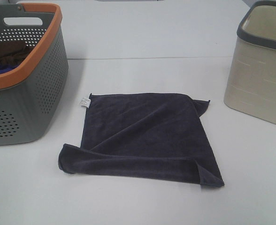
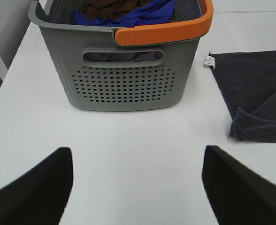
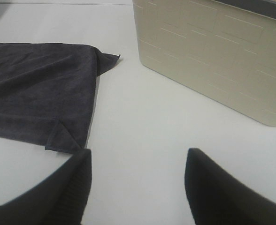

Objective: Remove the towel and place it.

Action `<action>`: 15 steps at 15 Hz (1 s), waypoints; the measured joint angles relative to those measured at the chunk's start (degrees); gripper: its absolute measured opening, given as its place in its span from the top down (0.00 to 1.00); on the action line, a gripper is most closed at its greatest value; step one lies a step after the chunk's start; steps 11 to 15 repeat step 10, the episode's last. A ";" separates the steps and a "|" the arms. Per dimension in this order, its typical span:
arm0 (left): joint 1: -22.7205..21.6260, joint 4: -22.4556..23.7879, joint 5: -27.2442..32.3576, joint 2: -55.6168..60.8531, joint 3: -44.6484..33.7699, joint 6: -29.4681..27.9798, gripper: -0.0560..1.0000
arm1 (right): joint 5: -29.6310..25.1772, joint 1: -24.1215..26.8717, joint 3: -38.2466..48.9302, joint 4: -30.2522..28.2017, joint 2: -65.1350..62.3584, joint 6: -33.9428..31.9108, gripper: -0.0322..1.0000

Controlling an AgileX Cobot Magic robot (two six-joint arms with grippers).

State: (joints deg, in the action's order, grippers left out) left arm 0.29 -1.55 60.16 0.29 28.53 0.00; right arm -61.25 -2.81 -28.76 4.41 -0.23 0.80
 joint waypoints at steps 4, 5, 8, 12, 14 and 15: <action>0.00 -0.46 0.00 0.00 0.00 0.00 0.27 | 0.00 0.00 0.00 0.00 0.00 0.00 0.47; 0.00 -0.46 0.00 0.00 0.00 0.00 0.27 | 0.00 0.00 0.00 0.00 0.00 0.00 0.47; 0.00 -0.46 0.00 0.00 0.00 0.00 0.27 | 0.00 0.00 0.00 0.00 0.00 0.00 0.47; 0.00 -0.46 0.00 0.00 0.00 0.00 0.27 | 0.00 0.00 0.00 0.00 0.00 0.00 0.47; 0.00 -0.46 0.00 0.00 0.00 0.00 0.27 | 0.00 0.00 0.00 0.00 0.00 0.00 0.47; 0.00 -0.46 0.00 0.00 0.00 0.00 0.27 | 0.00 0.00 0.00 0.00 0.00 0.00 0.47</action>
